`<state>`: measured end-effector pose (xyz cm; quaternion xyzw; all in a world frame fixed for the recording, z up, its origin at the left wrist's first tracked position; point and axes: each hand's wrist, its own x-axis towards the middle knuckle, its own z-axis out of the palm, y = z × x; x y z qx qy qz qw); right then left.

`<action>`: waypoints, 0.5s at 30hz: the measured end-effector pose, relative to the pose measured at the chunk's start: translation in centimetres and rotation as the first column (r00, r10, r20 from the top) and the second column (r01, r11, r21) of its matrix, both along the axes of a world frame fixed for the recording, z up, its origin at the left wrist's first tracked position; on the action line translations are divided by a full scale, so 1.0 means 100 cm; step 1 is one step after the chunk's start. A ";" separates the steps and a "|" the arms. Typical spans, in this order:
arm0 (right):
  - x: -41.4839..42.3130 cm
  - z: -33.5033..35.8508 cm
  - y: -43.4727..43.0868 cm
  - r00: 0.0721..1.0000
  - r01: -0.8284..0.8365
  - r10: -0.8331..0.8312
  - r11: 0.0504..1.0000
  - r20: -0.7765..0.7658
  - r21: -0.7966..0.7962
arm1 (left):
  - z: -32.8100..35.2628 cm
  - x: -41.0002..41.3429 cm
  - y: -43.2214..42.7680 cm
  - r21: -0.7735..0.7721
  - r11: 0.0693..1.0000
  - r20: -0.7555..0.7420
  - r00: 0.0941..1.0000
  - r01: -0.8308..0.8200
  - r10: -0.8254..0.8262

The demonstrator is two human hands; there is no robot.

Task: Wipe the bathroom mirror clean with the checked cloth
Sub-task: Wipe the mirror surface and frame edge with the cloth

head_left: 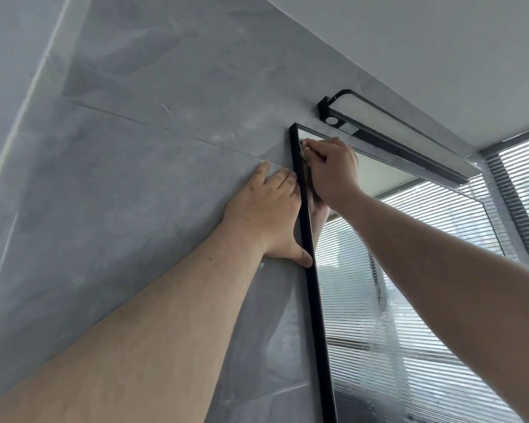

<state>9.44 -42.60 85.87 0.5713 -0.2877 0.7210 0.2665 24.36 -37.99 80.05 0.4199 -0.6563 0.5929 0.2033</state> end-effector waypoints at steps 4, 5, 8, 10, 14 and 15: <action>0.000 0.020 -0.001 0.999 -0.028 0.028 1.000 0.018 0.015 | 0.000 0.002 -0.001 -0.014 1.000 -0.014 1.000 0.008 -0.008; 0.000 0.020 -0.003 1.000 -0.027 0.027 0.999 0.015 0.019 | 0.000 0.001 -0.001 -0.009 1.000 -0.013 1.000 0.005 -0.005; -0.001 0.002 -0.006 1.000 -0.026 0.025 0.999 0.009 0.021 | 0.000 0.000 -0.001 -0.010 1.000 -0.002 1.000 0.008 -0.008; 0.001 -0.020 -0.003 1.000 -0.025 0.025 0.999 -0.014 0.028 | 0.000 -0.001 -0.001 -0.016 1.000 0.007 1.000 0.001 -0.001; -0.002 -0.081 0.007 0.995 -0.047 0.054 0.995 -0.089 0.083 | -0.002 0.000 0.003 -0.008 1.000 0.008 1.000 -0.007 0.007; -0.005 -0.098 0.007 0.992 -0.054 0.063 0.995 -0.110 0.081 | -0.002 0.000 0.004 -0.003 1.000 0.006 1.000 -0.015 0.015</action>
